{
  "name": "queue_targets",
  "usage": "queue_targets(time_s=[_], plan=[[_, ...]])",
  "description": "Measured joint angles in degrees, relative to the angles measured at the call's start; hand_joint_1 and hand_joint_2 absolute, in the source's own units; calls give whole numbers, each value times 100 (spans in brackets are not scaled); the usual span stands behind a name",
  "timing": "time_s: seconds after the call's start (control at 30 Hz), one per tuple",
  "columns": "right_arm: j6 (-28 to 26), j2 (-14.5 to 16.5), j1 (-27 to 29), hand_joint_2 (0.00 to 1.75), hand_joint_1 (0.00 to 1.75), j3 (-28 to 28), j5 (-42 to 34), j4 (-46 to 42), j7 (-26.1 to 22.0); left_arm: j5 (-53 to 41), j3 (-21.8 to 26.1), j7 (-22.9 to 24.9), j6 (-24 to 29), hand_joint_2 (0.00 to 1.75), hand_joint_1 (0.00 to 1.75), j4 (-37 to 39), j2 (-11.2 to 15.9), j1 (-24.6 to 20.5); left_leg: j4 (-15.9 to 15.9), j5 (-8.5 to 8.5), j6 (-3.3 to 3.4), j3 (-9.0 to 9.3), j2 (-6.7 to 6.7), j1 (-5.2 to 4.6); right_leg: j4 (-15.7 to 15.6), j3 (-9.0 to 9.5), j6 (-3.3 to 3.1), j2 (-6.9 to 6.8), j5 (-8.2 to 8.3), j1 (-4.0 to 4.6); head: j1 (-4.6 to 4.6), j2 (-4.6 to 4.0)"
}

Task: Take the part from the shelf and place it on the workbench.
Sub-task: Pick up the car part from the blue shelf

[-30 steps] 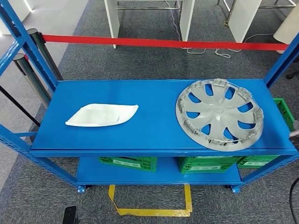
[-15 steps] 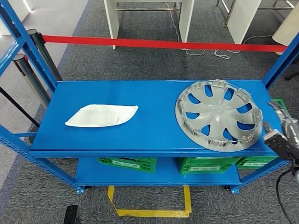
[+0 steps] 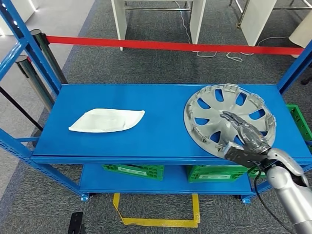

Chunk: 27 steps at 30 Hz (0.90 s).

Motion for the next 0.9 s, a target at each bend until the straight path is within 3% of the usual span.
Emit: queue_targets(time_s=[0.1, 0.2, 0.23, 0.27, 0.3, 0.37, 0.4, 0.47, 0.53, 0.6, 0.7, 0.73, 0.77, 0.8, 0.9], plan=[[-498, 105, -116, 0, 0, 365, 550, 128, 352, -25, 0, 5, 9, 0, 0, 2, 1, -5, 264, -198, -96, -98, 3, 11, -30, 31, -110, -12, 12, -29, -19, -1], [-691, 216, -169, 0, 0, 588, 668, 263, 446, -28, 0, 5, 9, 0, 0, 3, 2, 2, 1338, -689, -157, -594, 7, 33, -36, 46, -164, -23, 6, -27, -38, -1], [-710, 243, -171, 0, 0, 644, 678, 310, 449, -28, 0, 5, 9, 0, 0, 4, 3, 12, 1611, -752, -163, -732, 8, 35, -35, 49, -167, -24, 3, -23, -37, -1], [-724, 264, -174, 0, 0, 690, 684, 353, 449, -29, 0, 5, 9, 0, 0, 4, 3, 21, 1678, -699, -162, -782, 8, 36, -33, 54, -168, -23, 0, -21, -38, -1], [-742, 283, -179, 44, 0, 727, 688, 392, 453, -31, 0, 5, 9, 0, 0, 4, 3, 27, 1526, -541, -154, -731, 8, 36, -32, 63, -166, -20, -4, -20, -38, -1], [-835, 324, -190, 131, 0, 776, 739, 450, 516, -38, 0, 7, 6, 0, 0, 4, 3, 28, 770, -108, -118, -404, 6, 33, -29, 89, -145, -16, -23, -12, -37, -1], [-924, 348, -194, 175, 0, 792, 819, 479, 592, -41, 0, 9, 2, 0, 0, 4, 3, 26, 406, 17, -97, -246, 4, 31, -19, 91, -126, -11, -36, -1, -36, -1], [-1149, 401, -189, 175, 0, 838, 1123, 551, 831, -45, 1, 17, -2, 0, 0, 5, 2, 25, 67, 61, -59, -106, 0, 22, -11, 74, -75, -6, -45, 18, -33, 1], [-1329, 456, -174, 175, 0, 905, 1495, 645, 1149, -46, 2, 50, 8, 0, 0, 5, -1, 31, 32, 56, -7, -100, -1, 27, -20, 55, -17, -8, -50, 16, -33, 1], [-1439, 511, -172, 175, 0, 952, 1794, 779, 1473, -46, 5, 96, 36, 0, 0, 5, -5, 34, -1, 75, 55, -78, 1, 48, 144, -33, 42, -11, -179, 7, -15, 0], [-1468, 587, -163, 175, 0, 964, 1993, 1040, 1708, -46, 9, 133, 77, 0, 0, 7, -7, 40, -10, 80, 104, -73, 2, 54, 1167, -533, 102, -13, -658, -7, 14, -1], [-1451, 614, -143, 175, 0, 961, 2018, 1126, 1733, -46, 10, 151, 85, 0, 0, 7, -7, 44, -9, 77, 108, -73, 2, 51, 1480, -698, 110, -13, -746, -9, 13, -1], [-1424, 641, -122, 175, 0, 955, 2038, 1201, 1745, -46, 10, 170, 87, 0, 0, 7, -6, 47, -6, 75, 111, -73, 0, 49, 1613, -783, 113, -13, -731, -9, 14, -1], [-1391, 669, -106, 175, 0, 944, 2054, 1265, 1752, -47, 11, 186, 84, 0, 0, 7, -6, 49, -4, 73, 112, -70, -1, 47, 1532, -764, 107, -13, -617, -9, 14, -1], [-1294, 756, -118, 175, 0, 890, 2112, 1402, 1769, -60, 11, 207, 40, 0, 0, 7, -7, 44, 8, 55, 86, -57, -2, 34, 423, -238, 46, -18, -74, 3, 14, -1]])
